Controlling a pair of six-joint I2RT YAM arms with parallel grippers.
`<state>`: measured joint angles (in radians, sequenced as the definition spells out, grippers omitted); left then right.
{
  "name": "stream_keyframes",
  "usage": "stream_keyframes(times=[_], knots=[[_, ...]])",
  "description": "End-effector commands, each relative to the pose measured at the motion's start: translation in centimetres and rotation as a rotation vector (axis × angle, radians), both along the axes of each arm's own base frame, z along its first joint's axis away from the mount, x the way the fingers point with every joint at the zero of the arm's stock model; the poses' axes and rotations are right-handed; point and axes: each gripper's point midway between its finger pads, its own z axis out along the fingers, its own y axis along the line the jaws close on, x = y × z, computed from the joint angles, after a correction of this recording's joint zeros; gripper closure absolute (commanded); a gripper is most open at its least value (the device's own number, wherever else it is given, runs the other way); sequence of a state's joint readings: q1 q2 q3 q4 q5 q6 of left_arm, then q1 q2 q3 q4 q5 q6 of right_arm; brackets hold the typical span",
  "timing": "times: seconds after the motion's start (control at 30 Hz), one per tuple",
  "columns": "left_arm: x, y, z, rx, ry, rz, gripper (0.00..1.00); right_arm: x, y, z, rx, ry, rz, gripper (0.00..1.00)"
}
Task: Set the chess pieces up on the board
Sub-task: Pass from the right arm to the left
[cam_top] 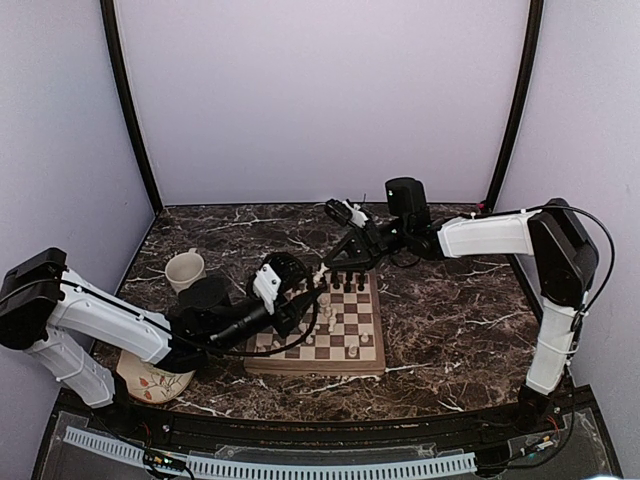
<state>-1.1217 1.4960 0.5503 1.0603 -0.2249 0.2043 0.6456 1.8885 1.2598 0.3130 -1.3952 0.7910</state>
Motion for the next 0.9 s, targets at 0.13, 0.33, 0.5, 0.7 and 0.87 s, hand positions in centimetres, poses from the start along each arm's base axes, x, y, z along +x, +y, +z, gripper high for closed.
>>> stream_keyframes(times=[0.13,0.33,0.5,0.7,0.87], knots=[[0.0,-0.5,2.7,-0.088,-0.061,0.005,0.65,-0.3,-0.5,1.6,0.040,-0.039,0.007,0.90],[0.3,-0.7,2.6,-0.094,-0.050,0.017,0.73,-0.4,-0.6,1.8,0.045,-0.037,0.007,0.90],[0.4,-0.7,2.9,-0.103,-0.053,0.024,0.78,-0.4,-0.6,1.6,0.044,-0.031,0.008,0.89],[0.8,-0.6,2.8,-0.101,-0.046,0.042,0.84,-0.4,-0.6,1.6,0.045,-0.033,0.007,0.87],[1.0,-0.2,2.9,-0.101,-0.033,0.063,0.90,-0.5,-0.8,1.8,0.055,-0.045,0.010,0.74]])
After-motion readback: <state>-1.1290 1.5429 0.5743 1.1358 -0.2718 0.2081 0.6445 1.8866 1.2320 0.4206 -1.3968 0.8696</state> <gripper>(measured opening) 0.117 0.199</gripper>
